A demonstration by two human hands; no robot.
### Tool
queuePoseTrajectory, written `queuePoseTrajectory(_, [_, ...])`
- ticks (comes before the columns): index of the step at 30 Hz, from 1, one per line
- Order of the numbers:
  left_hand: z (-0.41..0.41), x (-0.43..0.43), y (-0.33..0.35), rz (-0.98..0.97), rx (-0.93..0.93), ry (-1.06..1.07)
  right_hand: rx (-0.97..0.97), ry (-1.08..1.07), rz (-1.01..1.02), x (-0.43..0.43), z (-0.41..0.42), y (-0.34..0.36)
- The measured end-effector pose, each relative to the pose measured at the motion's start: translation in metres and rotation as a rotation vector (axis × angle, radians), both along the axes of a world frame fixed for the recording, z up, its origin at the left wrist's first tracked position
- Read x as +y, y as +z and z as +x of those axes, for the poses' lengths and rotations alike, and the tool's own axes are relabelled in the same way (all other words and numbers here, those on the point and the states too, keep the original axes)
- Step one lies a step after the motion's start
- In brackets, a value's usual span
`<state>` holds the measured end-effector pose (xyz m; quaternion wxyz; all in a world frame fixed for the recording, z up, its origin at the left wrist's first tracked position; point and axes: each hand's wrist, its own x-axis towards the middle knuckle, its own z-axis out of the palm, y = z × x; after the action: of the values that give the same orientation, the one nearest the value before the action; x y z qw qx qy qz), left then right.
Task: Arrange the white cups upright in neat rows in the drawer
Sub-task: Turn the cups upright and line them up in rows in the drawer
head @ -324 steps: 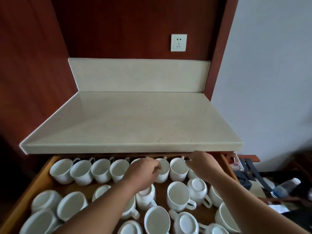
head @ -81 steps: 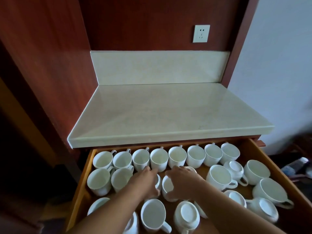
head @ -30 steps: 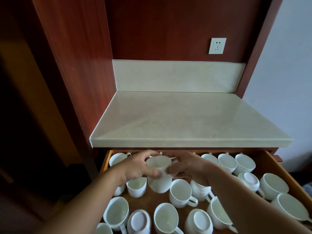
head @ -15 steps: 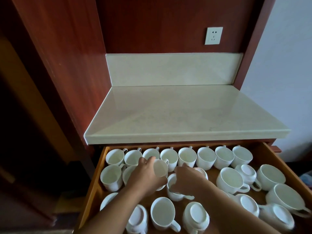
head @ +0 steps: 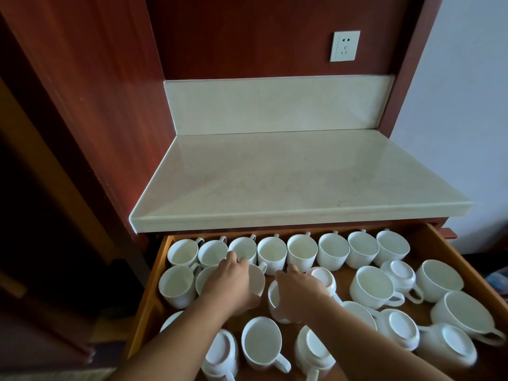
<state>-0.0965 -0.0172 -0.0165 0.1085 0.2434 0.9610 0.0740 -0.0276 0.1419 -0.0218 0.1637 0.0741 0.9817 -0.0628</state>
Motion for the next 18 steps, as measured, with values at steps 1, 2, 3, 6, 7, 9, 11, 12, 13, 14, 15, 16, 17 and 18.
queuePoseTrajectory(1, [-0.001,0.001,0.000,-0.011,0.018,-0.010,0.000,0.020,-0.008,0.001,0.000,0.001])
queuePoseTrajectory(2, [-0.003,0.002,-0.001,-0.028,0.039,-0.023,-0.001,0.040,-0.016,0.002,-0.001,0.002])
queuePoseTrajectory(3, [-0.004,0.003,-0.002,-0.056,0.069,-0.046,0.000,0.062,-0.021,0.002,-0.001,0.003])
queuePoseTrajectory(6, [-0.009,0.004,-0.008,-0.143,0.142,-0.107,0.017,0.133,-0.011,0.004,-0.004,0.003])
queuePoseTrajectory(7, [-0.009,0.004,-0.010,-0.153,0.146,-0.110,0.025,0.158,-0.002,0.004,-0.005,0.002])
queuePoseTrajectory(9, [-0.010,0.004,-0.013,-0.161,0.149,-0.107,0.032,0.205,0.023,0.005,-0.007,0.000])
queuePoseTrajectory(11, [-0.011,0.004,-0.015,-0.167,0.159,-0.100,0.034,0.225,0.041,0.006,-0.010,-0.003])
queuePoseTrajectory(12, [-0.011,0.004,-0.016,-0.172,0.163,-0.097,0.040,0.230,0.046,0.008,-0.011,-0.004])
queuePoseTrajectory(13, [-0.012,0.003,-0.016,-0.178,0.168,-0.094,0.048,0.237,0.050,0.009,-0.011,-0.005])
queuePoseTrajectory(14, [-0.012,0.002,-0.017,-0.186,0.173,-0.093,0.056,0.244,0.052,0.011,-0.012,-0.006])
queuePoseTrajectory(15, [-0.012,0.001,-0.018,-0.193,0.179,-0.093,0.065,0.253,0.049,0.012,-0.012,-0.007])
queuePoseTrajectory(16, [-0.011,0.000,-0.019,-0.198,0.190,-0.093,0.075,0.267,0.042,0.013,-0.012,-0.007])
queuePoseTrajectory(17, [-0.010,-0.001,-0.019,-0.198,0.206,-0.091,0.085,0.282,0.031,0.014,-0.012,-0.008])
queuePoseTrajectory(18, [-0.008,-0.002,-0.020,-0.193,0.221,-0.087,0.095,0.295,0.019,0.015,-0.012,-0.008])
